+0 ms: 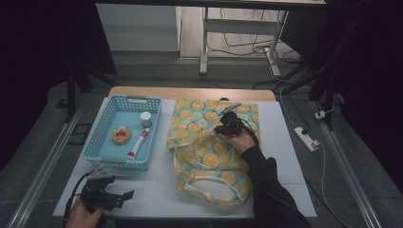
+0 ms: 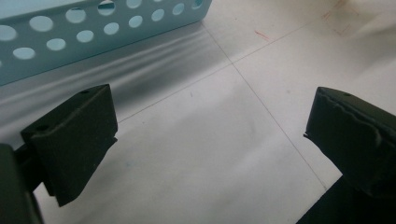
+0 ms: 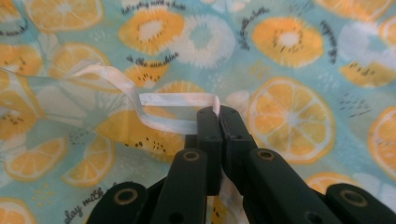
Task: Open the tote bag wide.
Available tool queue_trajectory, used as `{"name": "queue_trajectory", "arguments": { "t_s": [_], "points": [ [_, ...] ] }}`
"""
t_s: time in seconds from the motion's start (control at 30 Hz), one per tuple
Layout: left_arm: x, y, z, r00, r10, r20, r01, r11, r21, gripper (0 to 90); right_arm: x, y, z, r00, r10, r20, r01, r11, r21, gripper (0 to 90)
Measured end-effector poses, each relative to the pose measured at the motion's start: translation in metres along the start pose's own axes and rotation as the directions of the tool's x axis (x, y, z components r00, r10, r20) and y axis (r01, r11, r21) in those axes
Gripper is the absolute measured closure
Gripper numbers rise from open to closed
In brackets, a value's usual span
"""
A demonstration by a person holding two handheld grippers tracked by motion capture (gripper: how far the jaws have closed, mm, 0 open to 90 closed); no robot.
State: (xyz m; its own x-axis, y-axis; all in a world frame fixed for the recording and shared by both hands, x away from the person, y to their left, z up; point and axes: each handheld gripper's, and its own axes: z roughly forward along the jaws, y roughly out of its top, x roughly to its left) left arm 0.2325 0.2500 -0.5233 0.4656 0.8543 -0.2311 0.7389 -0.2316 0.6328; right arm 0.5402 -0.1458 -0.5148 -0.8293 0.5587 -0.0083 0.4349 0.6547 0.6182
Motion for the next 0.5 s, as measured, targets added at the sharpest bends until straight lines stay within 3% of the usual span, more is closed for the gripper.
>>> {"name": "queue_trajectory", "arguments": {
  "t_s": [0.23, 0.3, 0.5],
  "points": [
    [0.000, 0.000, 0.000, 1.0000, -0.002, 0.000, 0.002, 1.0000, -0.001, 2.6, -0.001, 0.002, -0.006, 0.9997, 0.023, -0.012, -0.023, 0.999, -0.024, 77.6],
    [0.000, 0.000, 0.000, 1.0000, -0.002, -0.001, 0.002, 1.0000, -0.002, 2.6, -0.002, 0.004, -0.013, 0.9994, 0.034, -0.006, -0.034, 0.998, -0.057, 70.7],
    [0.000, 0.000, 0.000, 1.0000, -0.003, -0.001, 0.003, 1.0000, -0.001, 2.6, -0.001, 0.006, -0.023, 0.9987, 0.050, 0.009, -0.049, 0.996, -0.079, 58.7]
  ]
}}
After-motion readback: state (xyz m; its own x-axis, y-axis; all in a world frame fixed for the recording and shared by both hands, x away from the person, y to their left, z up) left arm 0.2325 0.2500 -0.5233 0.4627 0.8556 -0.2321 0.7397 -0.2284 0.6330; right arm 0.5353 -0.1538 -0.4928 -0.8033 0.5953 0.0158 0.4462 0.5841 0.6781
